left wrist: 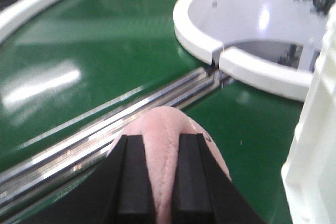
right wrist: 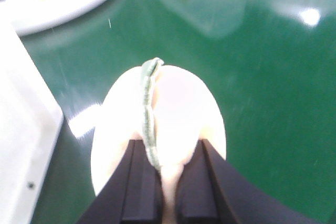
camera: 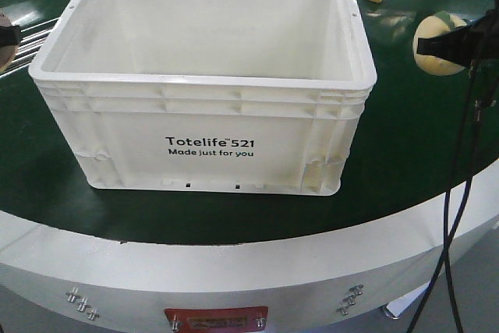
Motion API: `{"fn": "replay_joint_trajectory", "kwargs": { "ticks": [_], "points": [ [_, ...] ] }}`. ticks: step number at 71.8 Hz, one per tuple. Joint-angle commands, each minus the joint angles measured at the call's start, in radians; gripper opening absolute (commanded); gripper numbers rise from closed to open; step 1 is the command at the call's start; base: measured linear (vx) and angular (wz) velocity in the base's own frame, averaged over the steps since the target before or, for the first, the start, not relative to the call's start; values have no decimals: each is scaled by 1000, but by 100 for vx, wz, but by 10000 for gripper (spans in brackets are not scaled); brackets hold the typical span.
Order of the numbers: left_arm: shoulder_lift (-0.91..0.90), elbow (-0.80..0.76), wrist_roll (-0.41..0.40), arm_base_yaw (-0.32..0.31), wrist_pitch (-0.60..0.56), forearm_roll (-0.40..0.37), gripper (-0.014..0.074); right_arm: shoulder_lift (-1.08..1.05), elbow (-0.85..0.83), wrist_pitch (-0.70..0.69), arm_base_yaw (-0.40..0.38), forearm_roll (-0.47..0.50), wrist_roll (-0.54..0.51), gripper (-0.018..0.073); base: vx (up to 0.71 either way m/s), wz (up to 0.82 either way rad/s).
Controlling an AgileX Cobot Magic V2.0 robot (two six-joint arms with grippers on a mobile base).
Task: Place moving items into box and shelve
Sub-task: 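Lift both held plushes up and over the white crate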
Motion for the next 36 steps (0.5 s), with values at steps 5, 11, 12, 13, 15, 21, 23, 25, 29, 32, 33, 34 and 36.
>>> {"fn": "replay_joint_trajectory", "kwargs": {
  "ticks": [5, 11, 12, 13, 15, 21, 23, 25, 29, 32, 33, 34, 36],
  "points": [
    [-102, -28, -9, 1, -110, -9, -28, -106, -26, -98, -1, -5, -20, -15, 0, 0],
    [-138, -28, -9, 1, -117, -8, -28, -144, -26, -104, -1, -4, -20, -15, 0, 0],
    [-144, -28, -9, 1, -119, -8, -28, -150, -26, -104, -1, -4, -20, -15, 0, 0],
    [-148, -28, -9, 1, -120, -8, -28, -153, -26, -105, -1, -3, -20, -15, 0, 0],
    [-161, -28, -9, 0, -123, -8, -28, -167, -26, -105, -1, -3, -20, -15, 0, 0],
    [-188, -28, -10, -8, -136, -8, -28, -199, -26, -106, -1, -1, -20, -15, 0, 0],
    [-196, -28, -11, -14, -141, -8, -28, -206, -26, -106, -1, -1, -20, -15, 0, 0],
    [-204, -28, -11, -20, -145, -8, -28, -215, -26, -108, -1, 2, -20, -15, 0, 0],
    [-215, -28, -11, -35, -148, -8, -28, -231, -26, -111, 10, 3, -20, -15, 0, 0],
    [-224, -28, -11, -50, -151, -8, -28, -239, -26, -113, 23, 3, -20, -15, 0, 0],
    [-224, -28, -11, -52, -151, -8, -28, -242, -26, -113, 29, 3, -21, -15, 0, 0],
    [-224, -28, -11, -57, -151, -8, -28, -244, -26, -114, 36, 3, -21, -15, 0, 0],
    [-228, -28, -11, -70, -152, -8, -28, -248, -26, -120, 51, 2, -22, -15, 0, 0]
  ]
}}
